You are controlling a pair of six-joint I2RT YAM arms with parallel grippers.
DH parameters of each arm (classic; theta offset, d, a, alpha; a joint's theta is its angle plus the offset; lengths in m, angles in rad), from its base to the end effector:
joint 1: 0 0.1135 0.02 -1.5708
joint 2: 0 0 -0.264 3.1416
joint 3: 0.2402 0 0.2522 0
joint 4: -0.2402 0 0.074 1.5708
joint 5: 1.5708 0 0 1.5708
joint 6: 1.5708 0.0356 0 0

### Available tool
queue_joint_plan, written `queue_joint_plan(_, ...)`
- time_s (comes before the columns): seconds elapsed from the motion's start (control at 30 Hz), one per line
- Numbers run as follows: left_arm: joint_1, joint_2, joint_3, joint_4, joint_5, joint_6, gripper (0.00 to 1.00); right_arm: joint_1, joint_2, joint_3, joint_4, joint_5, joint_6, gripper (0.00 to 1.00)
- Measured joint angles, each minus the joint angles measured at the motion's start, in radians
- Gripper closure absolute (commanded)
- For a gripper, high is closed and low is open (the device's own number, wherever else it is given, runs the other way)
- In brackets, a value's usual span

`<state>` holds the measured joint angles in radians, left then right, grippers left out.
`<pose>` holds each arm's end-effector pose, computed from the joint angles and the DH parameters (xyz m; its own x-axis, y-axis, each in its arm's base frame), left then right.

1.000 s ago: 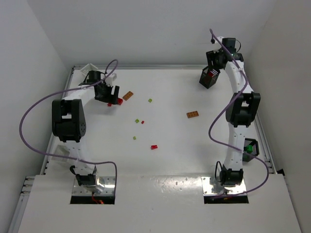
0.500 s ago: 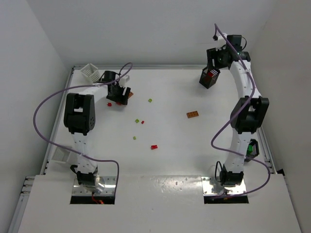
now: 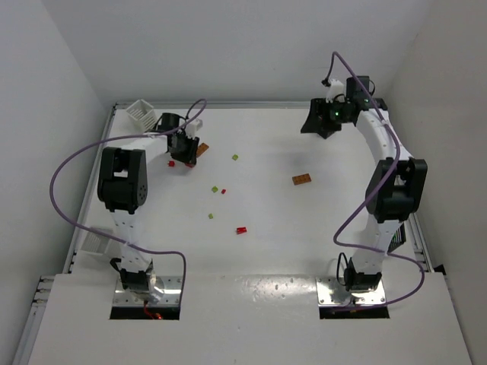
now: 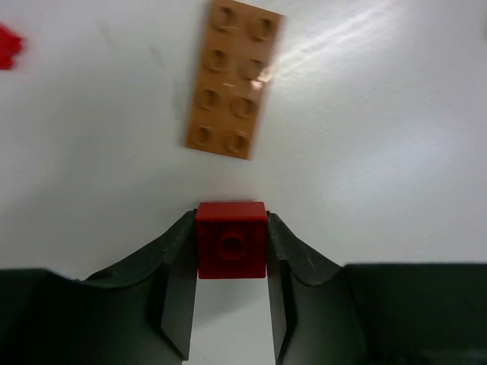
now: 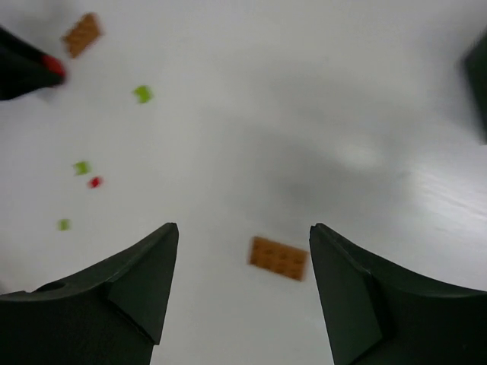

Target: Sort the legos into containers by color

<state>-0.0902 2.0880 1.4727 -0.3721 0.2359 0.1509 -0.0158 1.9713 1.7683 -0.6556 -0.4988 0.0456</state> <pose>0.4425 -0.0484 0.1599 -0.7893 0.2182 -0.5739 0.3383 0.9346 -0.1100 0.4440 0.0100 0.2863 -0.7697 0.0522 -0.6363 -0.2639 0.8815 0.3915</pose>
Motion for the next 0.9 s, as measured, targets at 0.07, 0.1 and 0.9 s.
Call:
queue_joint_plan(0.07,0.006,-0.045,-0.051,-0.005,0.093,0.003,0.85,0.011,-0.04,-0.097,0.022,-0.117,0.078,0.3)
queue_joint_plan(0.1,0.006,-0.076,-0.075,-0.015,0.145,0.002,0.85,0.015,-0.059,-0.142,0.039,-0.172,0.116,0.3)
queue_joint_plan(0.9,-0.149,-0.354,-0.288,0.509,1.027,-0.928,0.81,0.354,-0.503,-0.542,0.453,-0.197,-0.174,0.18)
